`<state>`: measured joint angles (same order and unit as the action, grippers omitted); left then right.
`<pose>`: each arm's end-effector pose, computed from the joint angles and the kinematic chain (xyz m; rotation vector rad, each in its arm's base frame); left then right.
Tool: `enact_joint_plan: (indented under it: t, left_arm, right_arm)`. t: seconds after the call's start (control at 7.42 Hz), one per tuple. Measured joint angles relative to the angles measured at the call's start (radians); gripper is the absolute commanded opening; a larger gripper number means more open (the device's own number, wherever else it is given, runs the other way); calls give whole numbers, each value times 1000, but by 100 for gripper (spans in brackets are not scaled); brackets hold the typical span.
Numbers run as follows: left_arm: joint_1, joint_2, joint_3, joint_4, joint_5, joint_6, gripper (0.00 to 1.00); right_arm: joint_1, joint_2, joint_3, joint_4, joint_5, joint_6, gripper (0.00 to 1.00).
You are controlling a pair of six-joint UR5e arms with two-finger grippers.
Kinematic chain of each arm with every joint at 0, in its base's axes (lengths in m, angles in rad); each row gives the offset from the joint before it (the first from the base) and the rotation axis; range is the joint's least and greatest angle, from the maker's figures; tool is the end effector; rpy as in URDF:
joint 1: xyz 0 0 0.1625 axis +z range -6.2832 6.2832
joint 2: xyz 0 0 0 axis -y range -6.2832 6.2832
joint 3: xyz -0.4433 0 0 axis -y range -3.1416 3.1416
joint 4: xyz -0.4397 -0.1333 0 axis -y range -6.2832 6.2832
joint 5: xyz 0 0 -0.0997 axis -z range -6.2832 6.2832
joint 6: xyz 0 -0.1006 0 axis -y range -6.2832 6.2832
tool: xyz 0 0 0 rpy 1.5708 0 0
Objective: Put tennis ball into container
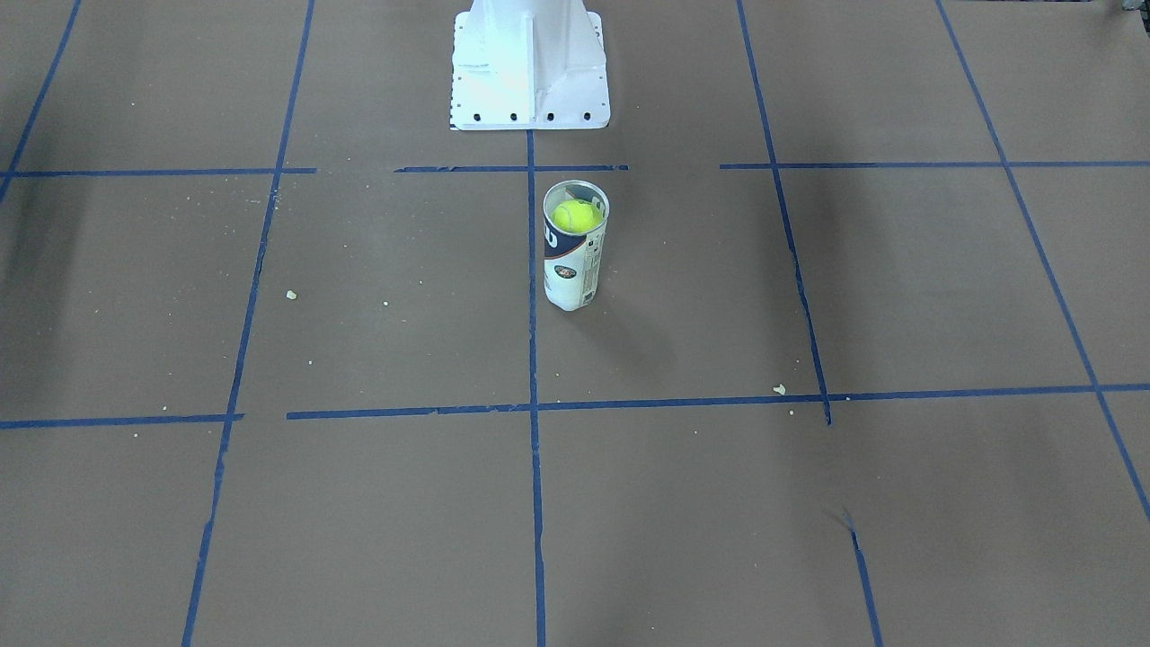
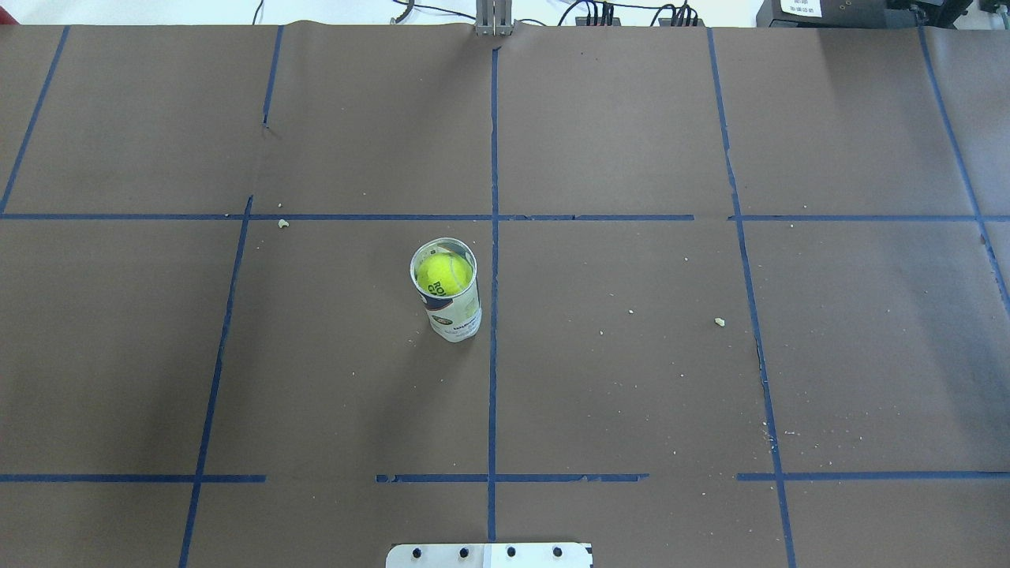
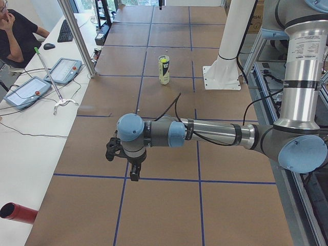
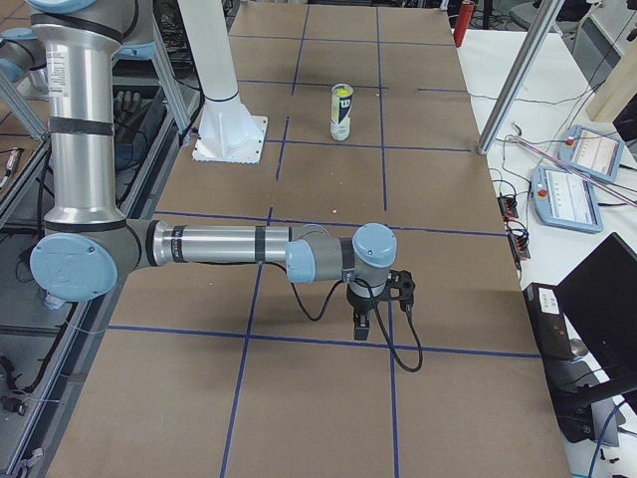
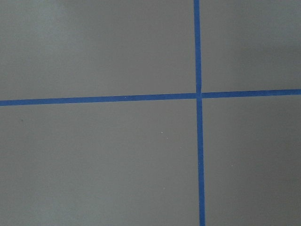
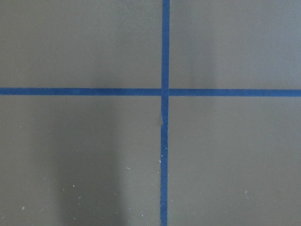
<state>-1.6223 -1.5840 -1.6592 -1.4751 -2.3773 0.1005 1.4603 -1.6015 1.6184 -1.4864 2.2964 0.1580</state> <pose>-0.0886 -0.5396 0.6302 0.0668 0.8038 0.0487 0.0074 -0.5369 0.6630 -0.0011 -0.7314 0.0086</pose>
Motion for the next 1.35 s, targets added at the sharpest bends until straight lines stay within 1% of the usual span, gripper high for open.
enact_joint_plan:
  t: [0.4,1.35]
  left_arm:
    - [43,1,11,-2,-3,0,100]
    - [47,-5,16,2,-2,3,100]
  right_arm:
    - [0,0,0,0,0,0,100]
    - [0,0,0,0,0,0,100]
